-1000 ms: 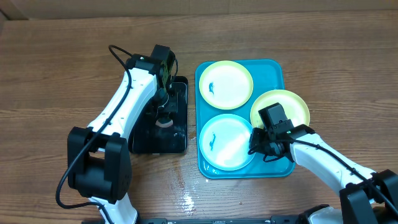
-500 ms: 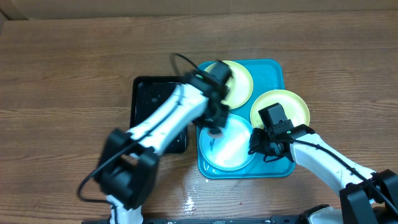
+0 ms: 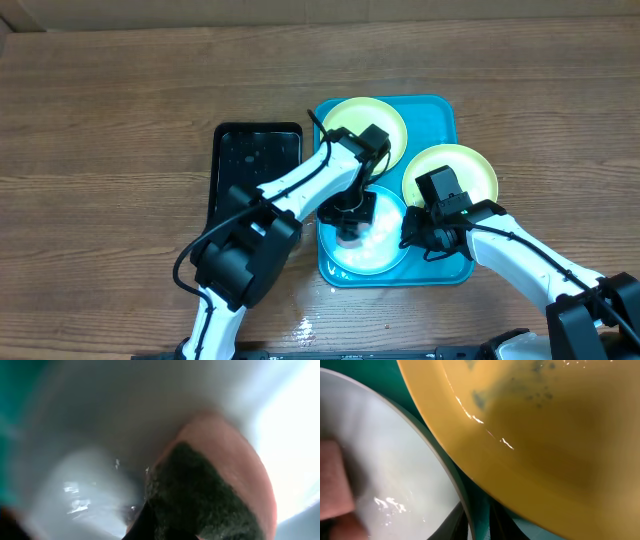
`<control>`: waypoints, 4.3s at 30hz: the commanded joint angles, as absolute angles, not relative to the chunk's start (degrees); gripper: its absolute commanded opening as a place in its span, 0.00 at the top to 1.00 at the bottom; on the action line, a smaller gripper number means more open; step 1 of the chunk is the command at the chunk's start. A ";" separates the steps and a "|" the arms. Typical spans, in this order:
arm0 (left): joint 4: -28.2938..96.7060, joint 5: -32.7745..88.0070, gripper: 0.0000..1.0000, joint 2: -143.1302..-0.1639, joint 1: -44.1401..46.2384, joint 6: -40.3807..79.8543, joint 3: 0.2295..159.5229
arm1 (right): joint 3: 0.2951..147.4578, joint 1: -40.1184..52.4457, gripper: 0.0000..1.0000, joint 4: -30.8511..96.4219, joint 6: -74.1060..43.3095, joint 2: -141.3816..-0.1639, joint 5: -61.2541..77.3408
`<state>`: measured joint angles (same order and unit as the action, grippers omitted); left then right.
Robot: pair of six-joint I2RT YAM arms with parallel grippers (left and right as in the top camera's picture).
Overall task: Clean dirty plates on tray and stack at the side
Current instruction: 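Carry the sponge with the left gripper onto the pale blue plate, then scrub the pale blue plate surface with the sponge in the left gripper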
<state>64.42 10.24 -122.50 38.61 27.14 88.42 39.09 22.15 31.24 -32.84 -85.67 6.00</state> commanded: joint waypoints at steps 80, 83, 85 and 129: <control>56.93 39.05 0.96 -124.40 37.56 15.16 85.91 | 39.48 22.28 0.82 32.47 -33.06 -85.84 5.19; 57.67 37.63 0.96 -124.40 37.63 15.20 85.91 | 39.48 22.28 0.82 32.82 -33.06 -85.84 5.19; 59.20 32.95 0.96 -124.40 37.50 16.49 85.91 | 39.48 22.28 0.82 33.08 -33.06 -85.84 5.19; 69.80 -4.43 0.96 -98.94 30.79 33.52 88.77 | 39.48 22.28 0.83 33.28 -33.06 -85.84 5.17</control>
